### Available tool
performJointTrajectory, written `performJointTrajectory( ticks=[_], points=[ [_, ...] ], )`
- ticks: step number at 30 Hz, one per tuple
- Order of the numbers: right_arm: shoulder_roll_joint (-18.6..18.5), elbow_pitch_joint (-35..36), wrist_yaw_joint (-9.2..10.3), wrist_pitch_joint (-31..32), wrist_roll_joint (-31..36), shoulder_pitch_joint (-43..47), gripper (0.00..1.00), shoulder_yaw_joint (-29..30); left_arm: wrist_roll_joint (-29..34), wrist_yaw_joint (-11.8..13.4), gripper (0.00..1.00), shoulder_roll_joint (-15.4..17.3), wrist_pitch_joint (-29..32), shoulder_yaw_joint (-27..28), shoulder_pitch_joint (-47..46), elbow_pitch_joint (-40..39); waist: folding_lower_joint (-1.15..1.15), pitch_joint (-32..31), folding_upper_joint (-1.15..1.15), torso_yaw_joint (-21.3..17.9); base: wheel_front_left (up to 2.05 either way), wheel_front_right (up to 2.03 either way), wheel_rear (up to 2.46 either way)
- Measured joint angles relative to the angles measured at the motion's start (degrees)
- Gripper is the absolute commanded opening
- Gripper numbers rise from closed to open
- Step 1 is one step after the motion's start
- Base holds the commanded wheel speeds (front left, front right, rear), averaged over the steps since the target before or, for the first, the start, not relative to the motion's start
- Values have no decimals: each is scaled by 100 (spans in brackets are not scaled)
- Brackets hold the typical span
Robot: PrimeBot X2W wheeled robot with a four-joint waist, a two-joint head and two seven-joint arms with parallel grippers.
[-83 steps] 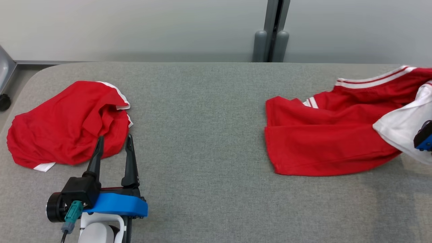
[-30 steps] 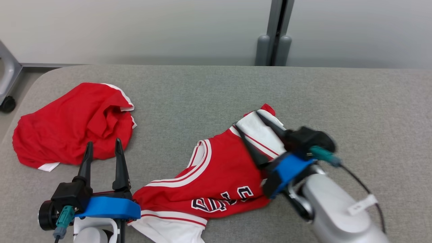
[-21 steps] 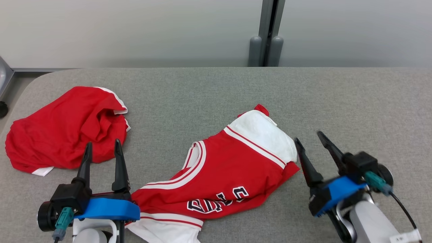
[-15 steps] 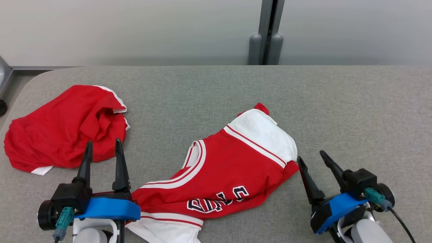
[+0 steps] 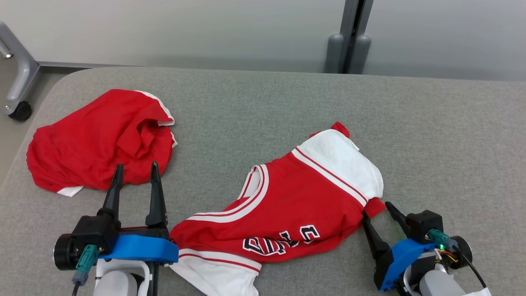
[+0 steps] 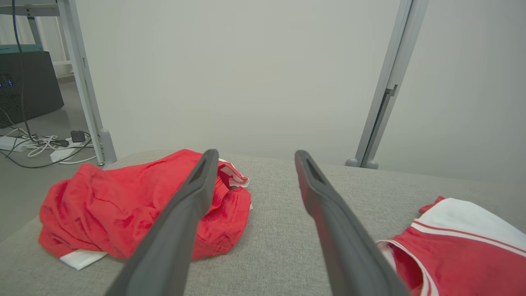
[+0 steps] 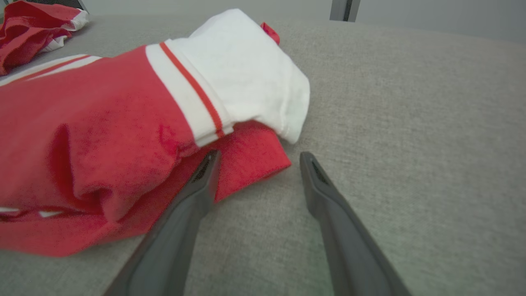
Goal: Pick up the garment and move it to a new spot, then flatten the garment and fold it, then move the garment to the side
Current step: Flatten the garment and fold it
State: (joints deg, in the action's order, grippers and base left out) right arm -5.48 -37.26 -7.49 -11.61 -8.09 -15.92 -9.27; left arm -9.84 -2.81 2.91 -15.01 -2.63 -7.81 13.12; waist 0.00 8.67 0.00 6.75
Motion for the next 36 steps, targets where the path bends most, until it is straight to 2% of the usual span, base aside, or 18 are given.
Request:
performJointTrajectory(
  ticks=[3, 4, 5, 10, 14, 21, 27, 33, 34, 35, 36],
  points=[
    [27, -431, 0, -66, 29, -186, 100, 10, 0, 0, 100, 0, 0, -12, -42, 4, 0, 30, 0, 72, 0, 0, 0],
    [47, -564, 0, -87, 8, -242, 36, -12, 0, 0, 100, 0, 1, -12, -42, 8, 0, 36, 0, 88, 0, 0, 0],
    [65, -666, 1, -118, -29, -296, 0, -35, 0, 0, 100, 0, 1, -11, -42, 11, 0, 39, 0, 99, 0, 0, 0],
    [130, -843, 0, -267, -213, -527, 0, -81, -7, 37, 100, 2, 0, 19, -12, 18, 0, 15, 0, 29, 0, 0, 0],
    [12, -555, 0, -319, -227, -526, 0, 38, -20, 43, 100, 0, 0, -1, 66, 51, 0, -52, 0, -107, 0, 0, 0],
    [-90, 1050, 0, -334, -102, 54, 0, 633, -69, 51, 100, 0, 0, -26, 79, 53, 0, -174, 0, -389, 0, 0, 0],
    [10, 2577, 0, 263, 169, 1021, 0, 1425, -119, 75, 100, -1, 1, -69, 107, 33, 0, -171, 0, -589, 0, 0, 0],
    [175, 3186, 0, 765, 207, 1869, 0, 1930, -107, 67, 100, 0, 0, -81, 90, 38, 0, -116, 0, -674, 0, 0, 0],
    [196, 3221, 0, 799, 208, 1929, 66, 1972, -87, 55, 100, 0, 0, -81, 87, 38, 0, -104, 0, -681, 0, 0, 0],
    [214, 3263, 0, 795, 204, 1962, 100, 2015, -64, 47, 100, -1, 0, -76, 78, 40, 0, -95, 0, -688, 0, 0, 0],
    [227, 3290, 0, 771, 200, 1970, 100, 2050, -55, 41, 100, 0, 0, -63, 66, 43, 0, -92, 0, -696, 0, 0, 0]
  ],
)
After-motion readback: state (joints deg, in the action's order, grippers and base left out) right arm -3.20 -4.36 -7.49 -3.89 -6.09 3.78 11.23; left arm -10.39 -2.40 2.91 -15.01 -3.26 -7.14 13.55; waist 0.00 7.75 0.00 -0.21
